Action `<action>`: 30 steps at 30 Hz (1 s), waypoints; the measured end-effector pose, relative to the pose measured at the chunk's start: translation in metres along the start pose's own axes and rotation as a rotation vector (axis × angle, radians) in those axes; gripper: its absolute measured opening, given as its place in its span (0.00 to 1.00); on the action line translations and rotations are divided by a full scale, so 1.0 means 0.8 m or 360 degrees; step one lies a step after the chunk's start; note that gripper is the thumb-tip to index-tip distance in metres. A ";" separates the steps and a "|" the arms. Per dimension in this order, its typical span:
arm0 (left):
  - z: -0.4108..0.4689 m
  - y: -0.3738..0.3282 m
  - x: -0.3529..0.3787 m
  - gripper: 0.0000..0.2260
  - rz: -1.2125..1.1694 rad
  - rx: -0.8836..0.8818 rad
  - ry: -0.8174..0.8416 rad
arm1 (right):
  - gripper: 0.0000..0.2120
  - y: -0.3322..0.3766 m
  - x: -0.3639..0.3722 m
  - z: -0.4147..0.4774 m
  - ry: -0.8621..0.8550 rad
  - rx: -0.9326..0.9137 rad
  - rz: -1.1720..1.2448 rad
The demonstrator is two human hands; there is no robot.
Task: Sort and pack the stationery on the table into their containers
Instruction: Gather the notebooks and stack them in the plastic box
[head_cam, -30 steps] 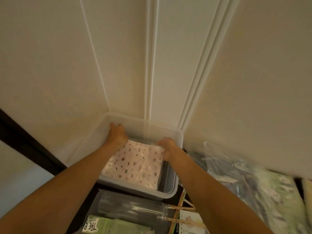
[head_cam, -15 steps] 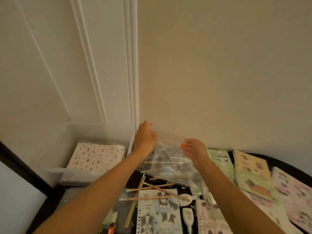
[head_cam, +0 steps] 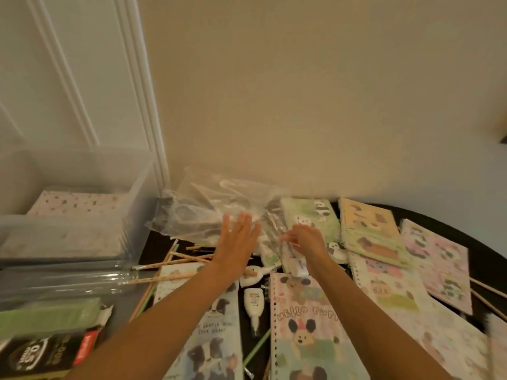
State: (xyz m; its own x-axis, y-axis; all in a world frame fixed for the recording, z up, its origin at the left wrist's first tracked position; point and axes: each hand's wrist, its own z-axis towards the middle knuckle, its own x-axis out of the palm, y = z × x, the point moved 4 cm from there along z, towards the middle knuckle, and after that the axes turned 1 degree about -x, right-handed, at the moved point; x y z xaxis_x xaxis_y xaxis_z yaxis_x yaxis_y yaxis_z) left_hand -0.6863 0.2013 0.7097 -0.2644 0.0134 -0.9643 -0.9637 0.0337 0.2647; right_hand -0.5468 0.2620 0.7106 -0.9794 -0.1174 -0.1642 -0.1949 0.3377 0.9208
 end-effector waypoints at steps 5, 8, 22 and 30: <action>-0.008 -0.011 -0.013 0.34 -0.0075 -0.0114 -0.0324 | 0.06 0.002 -0.007 -0.018 0.0166 -0.0220 0.0199; -0.029 -0.015 -0.019 0.37 -0.0286 -0.0330 -0.0472 | 0.08 -0.006 -0.012 -0.040 0.0337 -0.0290 0.0446; -0.151 -0.056 -0.008 0.32 -0.1603 -0.0607 -0.0275 | 0.08 -0.103 -0.043 -0.185 -0.0031 -0.0193 0.0893; -0.220 0.011 0.047 0.24 -0.1039 -0.1242 -0.0033 | 0.11 -0.124 -0.022 -0.212 0.0241 0.0029 0.0346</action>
State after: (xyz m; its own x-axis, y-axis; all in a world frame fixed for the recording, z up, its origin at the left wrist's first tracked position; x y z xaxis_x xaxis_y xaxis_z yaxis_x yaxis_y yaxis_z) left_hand -0.7113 0.0265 0.6751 0.3151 0.2431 -0.9174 -0.6761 -0.6208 -0.3968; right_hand -0.5012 0.0722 0.6821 -0.9797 -0.1780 0.0926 0.0168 0.3872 0.9219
